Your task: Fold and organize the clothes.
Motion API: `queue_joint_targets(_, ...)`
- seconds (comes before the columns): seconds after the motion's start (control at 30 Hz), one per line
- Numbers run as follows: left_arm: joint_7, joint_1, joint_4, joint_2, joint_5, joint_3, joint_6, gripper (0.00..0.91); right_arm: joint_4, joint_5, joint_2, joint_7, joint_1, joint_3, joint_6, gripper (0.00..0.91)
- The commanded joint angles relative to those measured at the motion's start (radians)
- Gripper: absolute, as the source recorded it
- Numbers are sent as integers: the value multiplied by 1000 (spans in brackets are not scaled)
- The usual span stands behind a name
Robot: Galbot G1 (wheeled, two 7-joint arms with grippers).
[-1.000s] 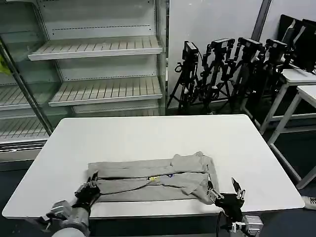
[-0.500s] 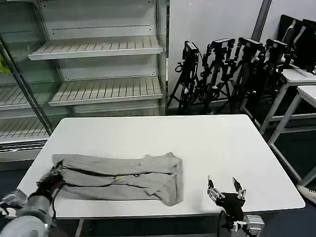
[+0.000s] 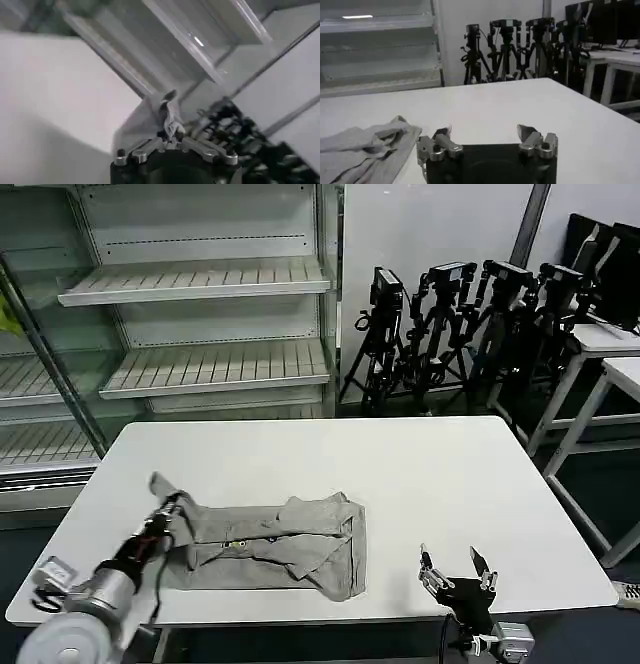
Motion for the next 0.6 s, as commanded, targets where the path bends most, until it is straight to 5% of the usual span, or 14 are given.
queue_joint_targets(0.03,-12,-150,64,-193,-9,299,2,30,-5,0,7,-2,-2,0,5,907)
queue_joint_targets(0.27,2,-212,167,-248,177,434,-6,30,-18,4,5,-3,4,5,11,907)
queue_joint_targets(0.6,28,-240,280,-220,306,517,-16,30,-39,5,12,-4,13,-2,17,907)
